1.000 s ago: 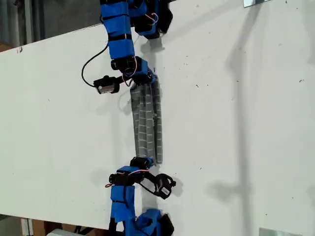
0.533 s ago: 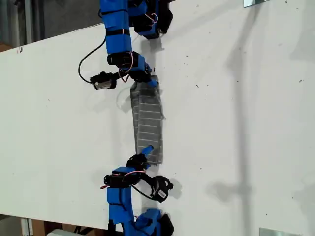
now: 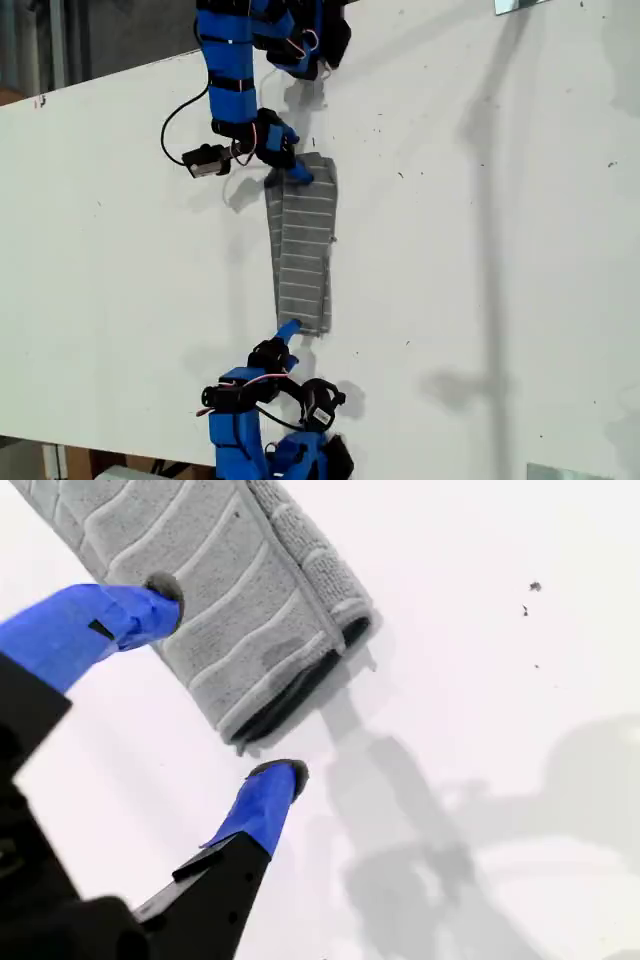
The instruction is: Grasp corners of a square towel and fold twice.
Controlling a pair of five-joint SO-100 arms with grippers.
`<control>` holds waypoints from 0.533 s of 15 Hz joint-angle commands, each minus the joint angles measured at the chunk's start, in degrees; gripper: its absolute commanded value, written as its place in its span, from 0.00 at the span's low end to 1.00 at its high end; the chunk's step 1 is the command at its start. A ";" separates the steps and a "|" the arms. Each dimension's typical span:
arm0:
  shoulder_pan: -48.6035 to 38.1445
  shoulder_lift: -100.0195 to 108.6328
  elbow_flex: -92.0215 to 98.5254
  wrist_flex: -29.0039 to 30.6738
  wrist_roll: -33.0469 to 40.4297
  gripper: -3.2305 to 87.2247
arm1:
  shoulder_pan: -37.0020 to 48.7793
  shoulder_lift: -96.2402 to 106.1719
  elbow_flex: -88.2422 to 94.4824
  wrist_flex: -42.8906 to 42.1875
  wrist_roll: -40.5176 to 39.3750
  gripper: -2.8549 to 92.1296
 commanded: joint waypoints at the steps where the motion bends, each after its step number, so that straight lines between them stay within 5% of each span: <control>1: 0.26 8.09 7.21 -4.66 -1.76 0.36 | -0.44 -7.03 -4.39 -1.58 -0.79 0.37; 4: 1.14 16.87 15.56 -6.86 -4.13 0.36 | -2.02 -18.90 -16.00 2.20 -0.62 0.03; 8: 5.71 24.35 23.64 -9.93 -8.70 0.35 | 2.46 2.64 -2.11 8.35 9.93 0.03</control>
